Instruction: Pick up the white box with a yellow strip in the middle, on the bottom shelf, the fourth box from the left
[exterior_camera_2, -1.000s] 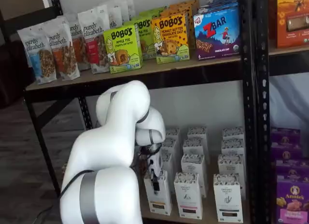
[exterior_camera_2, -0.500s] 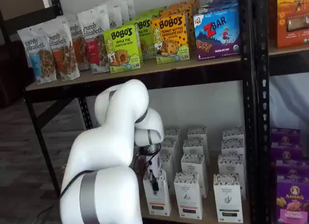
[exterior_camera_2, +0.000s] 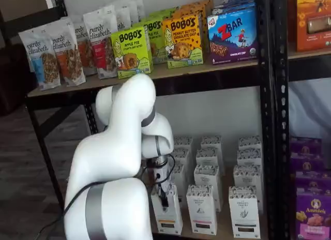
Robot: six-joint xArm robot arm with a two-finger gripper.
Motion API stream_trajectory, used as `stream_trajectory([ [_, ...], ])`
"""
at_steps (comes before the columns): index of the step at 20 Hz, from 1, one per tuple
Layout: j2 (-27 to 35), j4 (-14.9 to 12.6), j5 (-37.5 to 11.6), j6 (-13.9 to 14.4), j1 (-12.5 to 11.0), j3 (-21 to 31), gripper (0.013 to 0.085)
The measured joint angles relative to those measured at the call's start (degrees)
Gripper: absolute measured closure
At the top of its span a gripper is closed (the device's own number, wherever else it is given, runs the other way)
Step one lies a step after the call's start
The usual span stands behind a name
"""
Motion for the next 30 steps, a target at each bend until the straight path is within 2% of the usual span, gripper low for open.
stream_trajectory([
  [4, -3.70, -0.65, -2.18, 0.68, 0.10, 5.91, 0.0530],
  [13, -13.10, -3.01, -5.45, 4.13, 1.44, 18.96, 0.0530],
  [19, -20.39, -8.01, -7.19, 9.79, 2.53, 27.71, 0.0530],
  [25, -26.76, -11.52, -6.45, 14.23, 3.69, 34.72, 0.0530],
  [30, -31.49, -12.36, -7.02, 15.09, 3.72, 40.14, 0.0530],
])
